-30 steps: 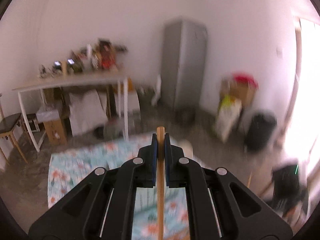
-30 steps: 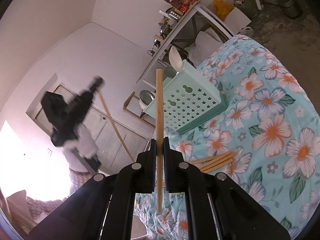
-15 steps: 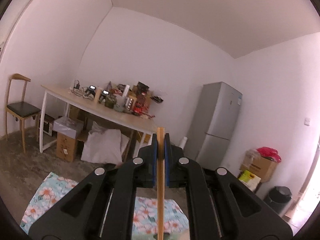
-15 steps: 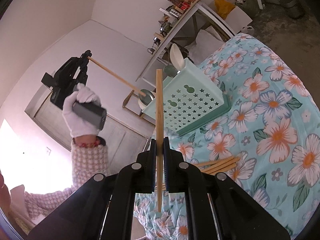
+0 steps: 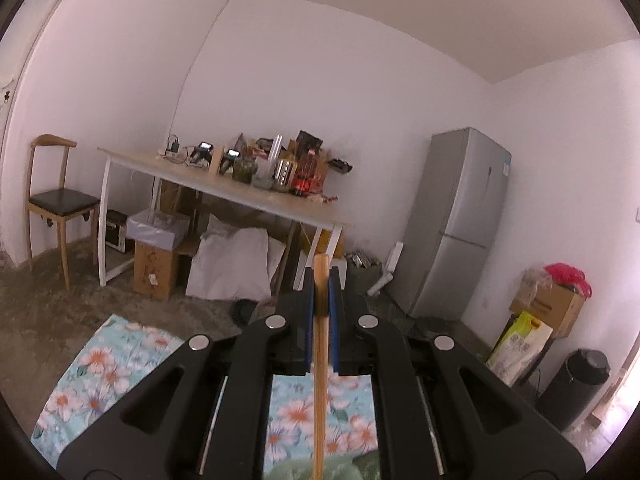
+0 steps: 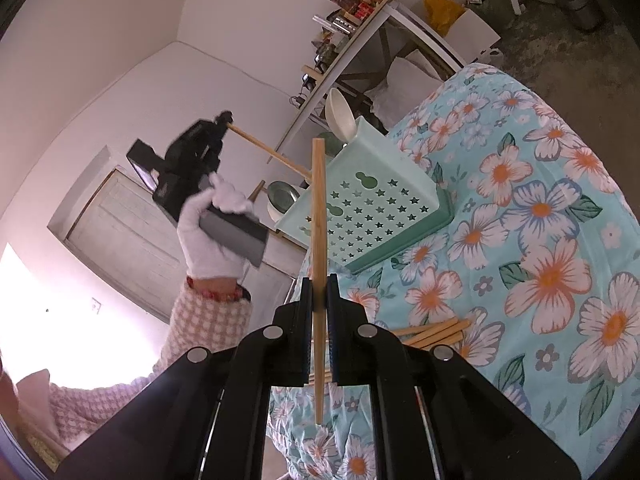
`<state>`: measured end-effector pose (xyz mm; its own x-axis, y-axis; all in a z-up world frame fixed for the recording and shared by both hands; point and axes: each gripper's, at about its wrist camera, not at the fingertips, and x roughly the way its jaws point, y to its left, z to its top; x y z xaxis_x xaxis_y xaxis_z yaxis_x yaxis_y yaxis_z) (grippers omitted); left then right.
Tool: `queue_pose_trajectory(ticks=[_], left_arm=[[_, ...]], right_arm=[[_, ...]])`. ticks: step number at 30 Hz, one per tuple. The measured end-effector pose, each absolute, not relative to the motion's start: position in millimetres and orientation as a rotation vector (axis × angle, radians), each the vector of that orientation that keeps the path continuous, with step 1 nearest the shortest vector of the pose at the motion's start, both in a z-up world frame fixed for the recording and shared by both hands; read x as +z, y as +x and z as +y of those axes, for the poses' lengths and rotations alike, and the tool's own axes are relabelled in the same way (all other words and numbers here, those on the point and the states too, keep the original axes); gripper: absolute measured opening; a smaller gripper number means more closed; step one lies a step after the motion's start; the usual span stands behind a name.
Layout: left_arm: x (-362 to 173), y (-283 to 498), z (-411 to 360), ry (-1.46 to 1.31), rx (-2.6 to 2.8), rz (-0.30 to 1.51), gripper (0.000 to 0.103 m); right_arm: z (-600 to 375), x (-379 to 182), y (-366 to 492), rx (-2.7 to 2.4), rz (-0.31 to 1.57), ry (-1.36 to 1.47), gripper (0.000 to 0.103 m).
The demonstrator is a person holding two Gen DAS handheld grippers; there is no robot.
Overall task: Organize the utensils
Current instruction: 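Carry the chopstick in the left tool up to the green holder, then open the left tool to drop the chopstick into the holder, then lower the chopstick into the holder and open the right tool while the left tool returns to the chopsticks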
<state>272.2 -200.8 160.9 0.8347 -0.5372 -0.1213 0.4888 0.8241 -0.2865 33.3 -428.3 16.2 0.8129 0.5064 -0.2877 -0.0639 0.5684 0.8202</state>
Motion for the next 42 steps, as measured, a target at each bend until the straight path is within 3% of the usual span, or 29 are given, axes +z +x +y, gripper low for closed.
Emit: queue_pose_trajectory(ticks=[4, 15, 22, 34, 42], left_arm=[[159.7, 258.3, -186.6, -0.214, -0.543, 0.211, 0.03], [163.1, 185.1, -121.9, -0.166, -0.611, 0.248, 0.056], [137.5, 131.2, -85.7, -0.063, -0.621, 0.244, 0.078], [57.8, 110.5, -47.8, -0.109, -0.548, 0.471, 0.086], [43.9, 112.9, -29.1, -0.072, -0.491, 0.472, 0.087]], right_arm=[[-426.8, 21.1, 29.5, 0.348, 0.529, 0.906, 0.007], [-413.8, 48.4, 21.0, 0.321, 0.47, 0.85, 0.007], [-407.5, 82.3, 26.2, 0.302, 0.407, 0.773, 0.007], [-402.6, 178.3, 80.7, 0.217, 0.242, 0.54, 0.007], [-373.1, 200.2, 142.8, 0.116, 0.211, 0.364, 0.007]])
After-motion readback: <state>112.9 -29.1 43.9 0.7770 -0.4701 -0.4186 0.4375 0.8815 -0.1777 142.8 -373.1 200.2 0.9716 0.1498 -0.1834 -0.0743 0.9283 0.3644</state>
